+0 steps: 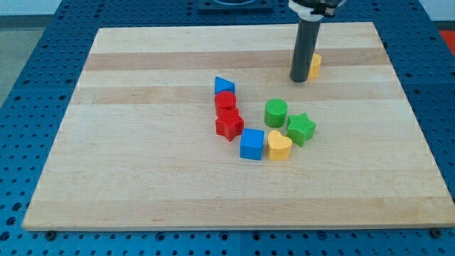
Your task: Move the green circle and hexagon diagonal to each other
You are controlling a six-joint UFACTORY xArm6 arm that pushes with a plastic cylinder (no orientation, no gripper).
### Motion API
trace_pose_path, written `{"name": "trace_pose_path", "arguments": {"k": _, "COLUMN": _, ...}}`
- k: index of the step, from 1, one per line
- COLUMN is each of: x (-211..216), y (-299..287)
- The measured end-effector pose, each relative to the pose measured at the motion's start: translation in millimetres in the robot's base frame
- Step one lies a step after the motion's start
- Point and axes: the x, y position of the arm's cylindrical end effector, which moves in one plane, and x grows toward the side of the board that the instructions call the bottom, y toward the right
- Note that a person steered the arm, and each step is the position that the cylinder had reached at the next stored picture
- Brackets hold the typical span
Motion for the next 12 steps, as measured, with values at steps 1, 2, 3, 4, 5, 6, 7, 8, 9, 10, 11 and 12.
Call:
{"name": "trace_pose_path", "arguments": {"k": 1, "x": -16, "y": 22}}
{"name": "trace_pose_path", "arguments": {"k": 2, "x": -19, "y": 32}}
{"name": "trace_pose_path", "arguments": {"k": 3, "x": -19, "y": 35}}
{"name": "trace_pose_path", "arguments": {"k": 4, "x": -29, "y": 49}}
{"name": "trace_pose_path", "arguments": {"k": 5, "x": -31, "y": 50}}
{"name": "trace_pose_path", "arguments": {"k": 6, "x": -31, "y": 49}}
{"name": "trace_pose_path", "arguments": {"k": 7, "x": 5, "y": 10}}
{"name": "trace_pose_path", "arguments": {"k": 8, "x": 24, "y": -14}}
{"name": "trace_pose_path", "arguments": {"k": 9, "x": 21, "y": -17}}
{"name": "trace_pose_path", "arguments": {"k": 10, "x": 20, "y": -41}}
{"name": "trace_pose_path", "arguments": {"k": 11, "x": 20, "y": -86}}
{"name": "trace_pose_path", "arguments": {"k": 12, "x": 20, "y": -119}}
